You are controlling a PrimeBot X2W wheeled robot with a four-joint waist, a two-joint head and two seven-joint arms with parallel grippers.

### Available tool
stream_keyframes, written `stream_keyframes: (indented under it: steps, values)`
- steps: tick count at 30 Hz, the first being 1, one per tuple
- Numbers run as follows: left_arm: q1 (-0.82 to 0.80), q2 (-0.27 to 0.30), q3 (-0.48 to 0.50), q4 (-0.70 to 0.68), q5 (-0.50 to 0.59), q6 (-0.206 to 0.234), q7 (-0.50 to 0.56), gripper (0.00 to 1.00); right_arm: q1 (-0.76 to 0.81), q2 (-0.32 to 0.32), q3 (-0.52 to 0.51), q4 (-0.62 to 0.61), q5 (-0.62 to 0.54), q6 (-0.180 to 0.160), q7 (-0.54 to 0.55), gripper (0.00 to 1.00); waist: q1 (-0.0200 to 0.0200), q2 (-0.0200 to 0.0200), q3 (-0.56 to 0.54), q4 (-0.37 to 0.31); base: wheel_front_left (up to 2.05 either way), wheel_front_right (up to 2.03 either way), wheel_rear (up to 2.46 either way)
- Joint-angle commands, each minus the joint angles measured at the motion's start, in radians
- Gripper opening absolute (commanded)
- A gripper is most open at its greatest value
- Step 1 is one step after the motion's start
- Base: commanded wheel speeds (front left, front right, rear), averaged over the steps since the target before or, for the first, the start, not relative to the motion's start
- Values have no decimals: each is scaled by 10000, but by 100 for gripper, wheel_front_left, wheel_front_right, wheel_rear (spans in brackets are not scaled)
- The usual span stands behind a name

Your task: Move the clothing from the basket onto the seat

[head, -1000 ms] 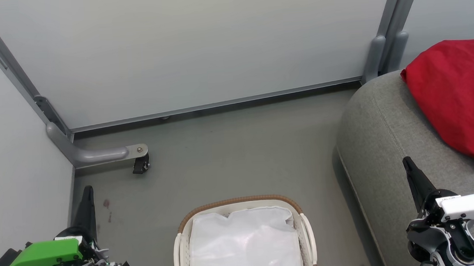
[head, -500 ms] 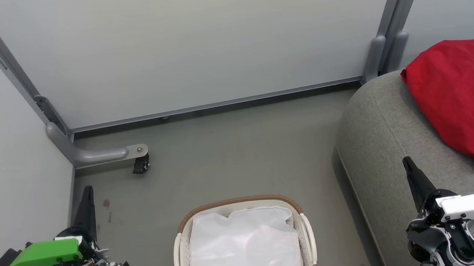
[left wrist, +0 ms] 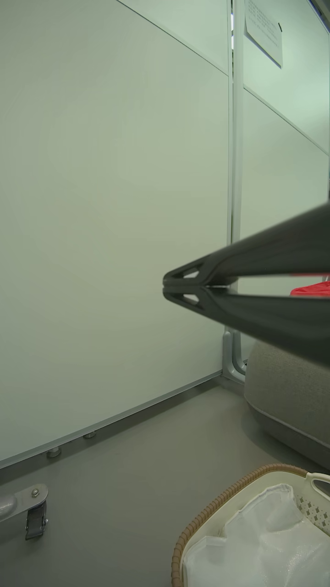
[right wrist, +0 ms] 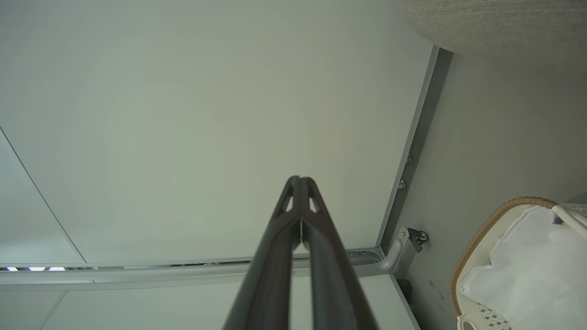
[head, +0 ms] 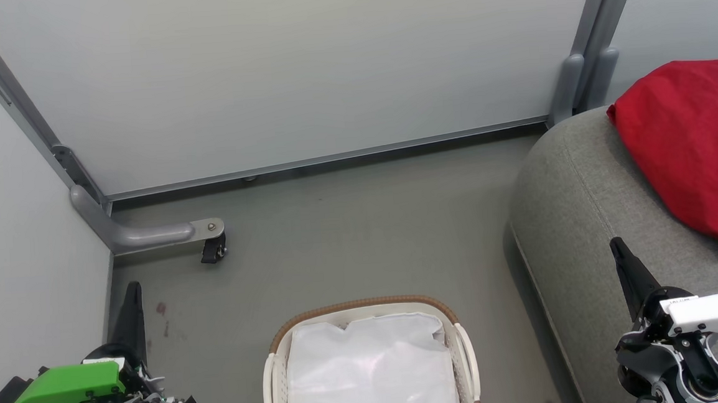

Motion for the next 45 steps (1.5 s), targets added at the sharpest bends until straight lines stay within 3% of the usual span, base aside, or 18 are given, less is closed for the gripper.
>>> stream_keyframes:
  steps: [1, 45]
  values:
    - [-101, 44, 19, -16, -36, -41, 40, 0, 102, -64, -15, -32, 32, -3, 29, 0, 0, 0, 0, 0, 0, 0, 0]
    - [-101, 45, 18, -16, -35, -42, 39, 0, 103, -64, -14, -32, 33, -3, 28, 0, 0, 0, 0, 0, 0, 0, 0]
